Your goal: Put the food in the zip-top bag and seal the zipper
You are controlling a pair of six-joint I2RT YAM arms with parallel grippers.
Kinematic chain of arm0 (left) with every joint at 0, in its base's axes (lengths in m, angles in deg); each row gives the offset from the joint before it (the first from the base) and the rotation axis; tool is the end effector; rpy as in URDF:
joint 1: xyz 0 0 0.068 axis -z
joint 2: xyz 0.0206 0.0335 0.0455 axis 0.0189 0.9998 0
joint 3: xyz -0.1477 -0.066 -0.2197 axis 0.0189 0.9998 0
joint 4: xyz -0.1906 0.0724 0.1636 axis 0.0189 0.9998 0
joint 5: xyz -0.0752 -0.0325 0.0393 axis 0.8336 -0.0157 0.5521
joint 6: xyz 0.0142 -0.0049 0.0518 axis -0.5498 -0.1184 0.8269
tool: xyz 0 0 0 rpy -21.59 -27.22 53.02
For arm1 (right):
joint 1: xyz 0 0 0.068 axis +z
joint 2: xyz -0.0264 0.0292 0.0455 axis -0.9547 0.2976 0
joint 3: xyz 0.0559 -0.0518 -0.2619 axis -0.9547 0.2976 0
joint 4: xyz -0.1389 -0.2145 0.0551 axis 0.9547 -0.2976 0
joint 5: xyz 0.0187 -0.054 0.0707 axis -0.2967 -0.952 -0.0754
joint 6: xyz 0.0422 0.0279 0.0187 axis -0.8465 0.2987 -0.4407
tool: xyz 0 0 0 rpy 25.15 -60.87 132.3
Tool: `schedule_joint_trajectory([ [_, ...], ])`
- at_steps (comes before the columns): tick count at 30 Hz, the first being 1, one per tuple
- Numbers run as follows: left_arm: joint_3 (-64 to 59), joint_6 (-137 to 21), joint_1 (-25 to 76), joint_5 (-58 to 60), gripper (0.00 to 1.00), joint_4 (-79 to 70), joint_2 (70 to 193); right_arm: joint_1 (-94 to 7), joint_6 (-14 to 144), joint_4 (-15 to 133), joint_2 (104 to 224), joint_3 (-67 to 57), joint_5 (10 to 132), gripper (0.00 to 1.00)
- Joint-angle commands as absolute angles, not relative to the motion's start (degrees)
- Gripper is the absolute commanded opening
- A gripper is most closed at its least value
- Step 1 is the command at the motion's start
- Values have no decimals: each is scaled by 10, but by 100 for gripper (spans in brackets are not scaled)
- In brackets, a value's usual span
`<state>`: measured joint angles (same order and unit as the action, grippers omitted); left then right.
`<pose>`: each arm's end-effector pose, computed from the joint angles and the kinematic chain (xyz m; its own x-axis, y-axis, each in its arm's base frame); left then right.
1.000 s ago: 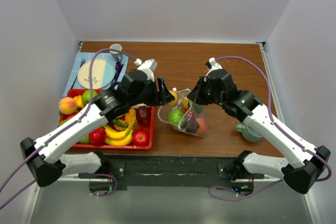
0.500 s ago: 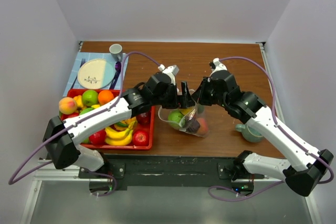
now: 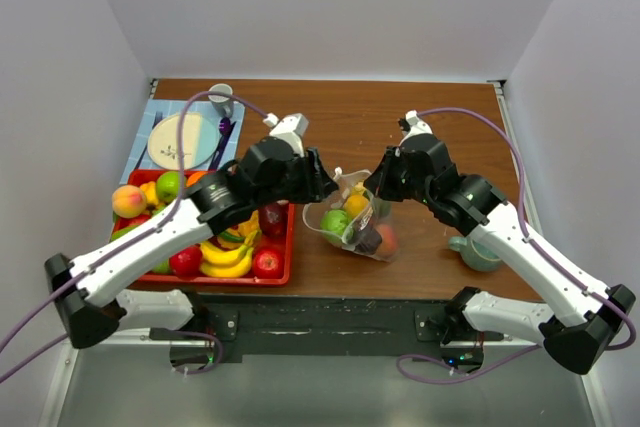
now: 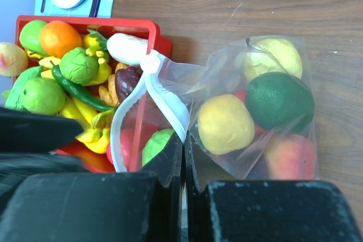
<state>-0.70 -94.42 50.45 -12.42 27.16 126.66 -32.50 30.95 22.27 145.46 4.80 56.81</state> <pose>0.1712 -0.2106 0.3673 -0.7493 -0.2438 -0.6157 0.2640 0.7427 -0.6154 0.1790 0.1454 0.3615 -0.6890 0.2689 -0.6730 -0.1486 0.8565 0.4943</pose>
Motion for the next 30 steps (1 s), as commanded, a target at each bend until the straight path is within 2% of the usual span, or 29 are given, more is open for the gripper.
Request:
schedule_joint_trajectory([
  [1,-7,-909,506,-222,42,368,1218,-323,321,218,1452,13,559,0],
  [8,50,-910,506,-203,40,378,1219,-323,321,220,1457,7,565,0],
  [16,98,-918,506,-194,48,344,1242,-323,321,215,1453,8,563,0],
  [22,126,-922,506,-171,47,285,1252,-323,323,217,1462,6,565,0],
  [23,128,-923,506,-168,45,272,1256,-323,326,220,1467,6,565,0],
  [26,128,-934,509,-155,23,237,1264,-323,338,220,1498,-8,559,0],
  [27,120,-940,513,-150,2,228,1262,-323,342,217,1508,-22,566,0],
  [30,59,-991,563,-195,0,221,1252,-321,346,221,1533,-39,599,0],
])
